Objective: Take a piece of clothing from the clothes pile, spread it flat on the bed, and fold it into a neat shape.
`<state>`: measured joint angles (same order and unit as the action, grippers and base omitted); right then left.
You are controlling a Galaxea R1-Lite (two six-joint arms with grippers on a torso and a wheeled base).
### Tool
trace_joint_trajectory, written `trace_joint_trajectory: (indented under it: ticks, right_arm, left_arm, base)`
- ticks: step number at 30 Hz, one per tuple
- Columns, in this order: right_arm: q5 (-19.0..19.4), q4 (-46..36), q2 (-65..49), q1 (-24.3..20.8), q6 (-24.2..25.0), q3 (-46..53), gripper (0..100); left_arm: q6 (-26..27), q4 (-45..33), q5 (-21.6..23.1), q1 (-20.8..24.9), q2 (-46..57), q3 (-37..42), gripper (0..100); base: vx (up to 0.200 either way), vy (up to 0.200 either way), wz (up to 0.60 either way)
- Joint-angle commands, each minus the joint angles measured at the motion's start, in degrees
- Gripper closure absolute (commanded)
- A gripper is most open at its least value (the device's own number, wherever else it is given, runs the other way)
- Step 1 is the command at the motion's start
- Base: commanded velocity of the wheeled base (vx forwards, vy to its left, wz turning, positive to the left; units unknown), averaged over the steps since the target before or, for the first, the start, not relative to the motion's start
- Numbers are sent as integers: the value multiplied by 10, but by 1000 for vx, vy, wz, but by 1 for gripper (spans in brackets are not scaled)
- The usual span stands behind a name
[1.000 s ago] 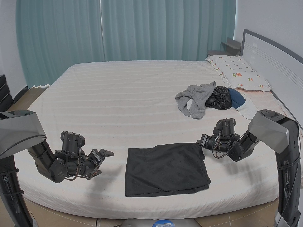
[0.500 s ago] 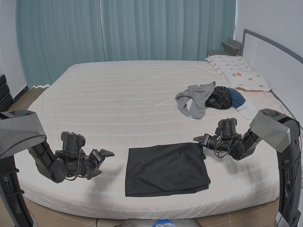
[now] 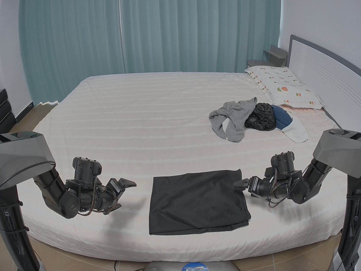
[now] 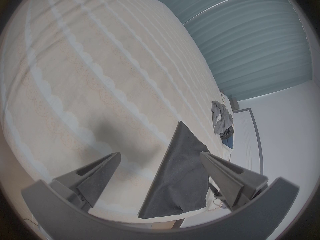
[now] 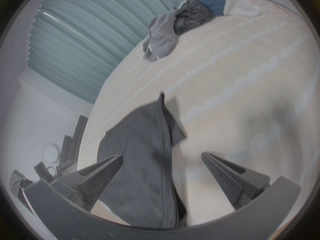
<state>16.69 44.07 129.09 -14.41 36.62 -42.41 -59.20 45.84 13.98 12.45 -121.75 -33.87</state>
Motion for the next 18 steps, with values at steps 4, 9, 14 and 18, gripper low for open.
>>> trace_joint_trajectory:
  ticks: [4, 9, 14, 18]
  right_arm:
    - [37, 45, -74, -22, 12, 156, 0]
    - [38, 95, -53, -26, 50, 156, 0]
    - [35, 101, -42, -33, 60, 151, 0]
    - [31, 100, -25, -36, 58, 153, 100]
  left_arm:
    - [0, 0, 0, 0, -1, 0, 0]
    - [0, 0, 0, 0, -1, 0, 0]
    - [0, 0, 0, 0, -1, -1, 0]
    - [0, 0, 0, 0, 0, -1, 0]
  base:
    - [0, 0, 0]
    - [0, 0, 0]
    - [0, 0, 0]
    - [0, 0, 0]
